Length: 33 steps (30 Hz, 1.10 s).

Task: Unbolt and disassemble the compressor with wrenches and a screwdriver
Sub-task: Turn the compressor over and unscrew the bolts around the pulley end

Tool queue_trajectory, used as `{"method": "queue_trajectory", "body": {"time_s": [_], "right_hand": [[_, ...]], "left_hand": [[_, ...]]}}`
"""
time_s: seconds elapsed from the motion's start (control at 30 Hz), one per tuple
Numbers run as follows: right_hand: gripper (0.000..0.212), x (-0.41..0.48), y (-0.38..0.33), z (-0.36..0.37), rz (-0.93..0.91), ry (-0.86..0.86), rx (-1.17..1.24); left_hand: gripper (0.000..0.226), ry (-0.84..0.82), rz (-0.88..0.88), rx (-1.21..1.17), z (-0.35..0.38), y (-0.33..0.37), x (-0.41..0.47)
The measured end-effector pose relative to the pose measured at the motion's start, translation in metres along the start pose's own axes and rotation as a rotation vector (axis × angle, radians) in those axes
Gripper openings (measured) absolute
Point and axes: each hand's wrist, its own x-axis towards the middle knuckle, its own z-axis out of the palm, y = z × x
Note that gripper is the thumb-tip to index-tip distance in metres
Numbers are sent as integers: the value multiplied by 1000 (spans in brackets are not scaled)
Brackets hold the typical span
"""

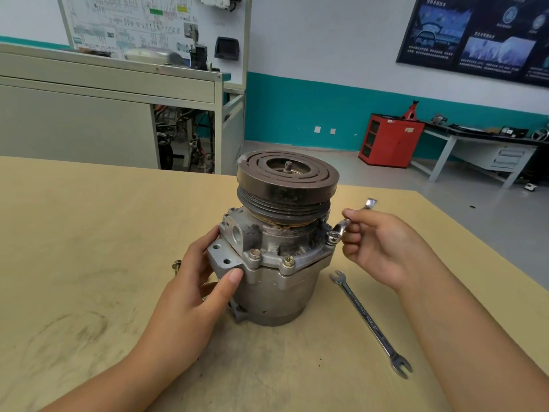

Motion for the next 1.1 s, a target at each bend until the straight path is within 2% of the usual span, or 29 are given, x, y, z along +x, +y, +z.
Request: {"method": "queue_trajectory", "body": {"time_s": [0.2, 0.33, 0.47, 0.6, 0.73, 0.87, 1.1], "right_hand": [[28, 13, 3, 26, -34, 27, -85], [18, 7, -1, 21, -153, 60, -17], [21, -9, -9, 8, -306, 105, 70], [15, -37, -1, -2, -517, 106, -67], [21, -62, 10, -2, -766, 230, -275], [36, -74, 24, 4, -931, 346, -556], [31, -84, 38, 9, -1122, 290, -827]], "left_hand": [[60, -4, 5, -1, -1, -1, 0], [59, -15, 7, -3, -2, -3, 1], [57, -20, 15, 7, -2, -4, 1], [59, -19, 13, 15, -2, -4, 1], [60, -11, 13, 19, -1, -2, 0], [58, -8, 7, 19, -2, -2, 0], [59, -13, 3, 20, -2, -2, 0]]}}
